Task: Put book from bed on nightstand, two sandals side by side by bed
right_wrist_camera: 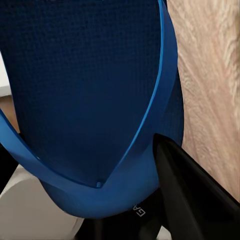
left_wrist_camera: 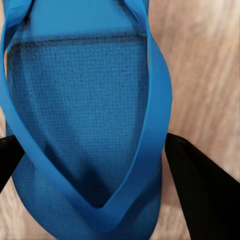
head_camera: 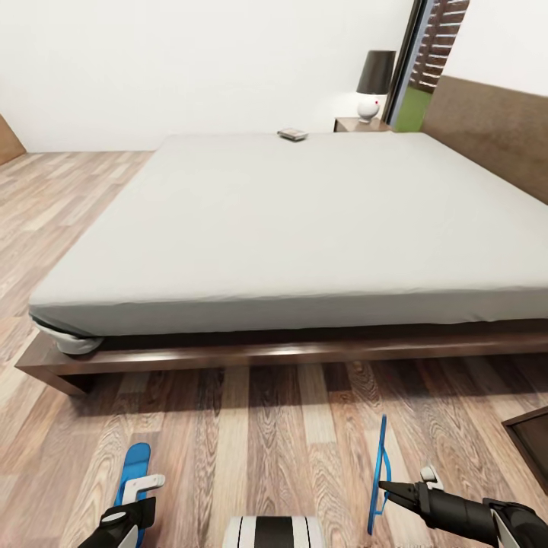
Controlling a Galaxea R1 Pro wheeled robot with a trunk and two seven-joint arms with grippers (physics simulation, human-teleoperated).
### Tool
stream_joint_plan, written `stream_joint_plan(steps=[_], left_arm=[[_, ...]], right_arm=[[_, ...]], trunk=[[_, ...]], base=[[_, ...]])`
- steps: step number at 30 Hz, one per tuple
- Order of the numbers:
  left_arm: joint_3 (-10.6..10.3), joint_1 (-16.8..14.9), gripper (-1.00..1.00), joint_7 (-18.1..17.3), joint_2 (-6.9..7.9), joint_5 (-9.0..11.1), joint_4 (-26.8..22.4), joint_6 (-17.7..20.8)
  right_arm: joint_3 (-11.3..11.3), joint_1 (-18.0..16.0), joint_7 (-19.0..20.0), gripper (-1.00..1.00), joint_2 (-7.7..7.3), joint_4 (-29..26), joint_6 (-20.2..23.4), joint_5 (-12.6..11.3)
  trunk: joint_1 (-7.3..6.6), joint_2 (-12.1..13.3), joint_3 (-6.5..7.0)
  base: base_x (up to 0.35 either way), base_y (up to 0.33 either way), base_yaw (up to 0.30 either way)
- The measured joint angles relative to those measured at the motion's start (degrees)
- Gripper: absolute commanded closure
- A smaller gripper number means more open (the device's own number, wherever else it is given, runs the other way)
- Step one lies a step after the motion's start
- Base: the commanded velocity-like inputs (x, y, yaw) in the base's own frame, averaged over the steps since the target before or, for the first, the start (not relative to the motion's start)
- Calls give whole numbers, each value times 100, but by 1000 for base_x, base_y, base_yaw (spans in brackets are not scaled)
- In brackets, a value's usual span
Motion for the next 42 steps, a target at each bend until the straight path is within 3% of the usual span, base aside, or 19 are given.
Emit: stream_joint_plan(steps=[9,29,42], left_arm=[[8,2,100,0,17,-5,-1,-7],[18,2,100,-8,51,-2,1,-95],[17,2,100,-3,53,12,7,-184]], right_arm=[[-1,0,3,100,0,0,2,-4],[-1,-1,2,100,0,0,1,-3],[0,0,1,100,0,0,0,-1]], trunk=[[5,-3,-45],[4,-3,-45],[2,-3,-45]], base=[[0,7,0],[20,229,0],[266,111,0]])
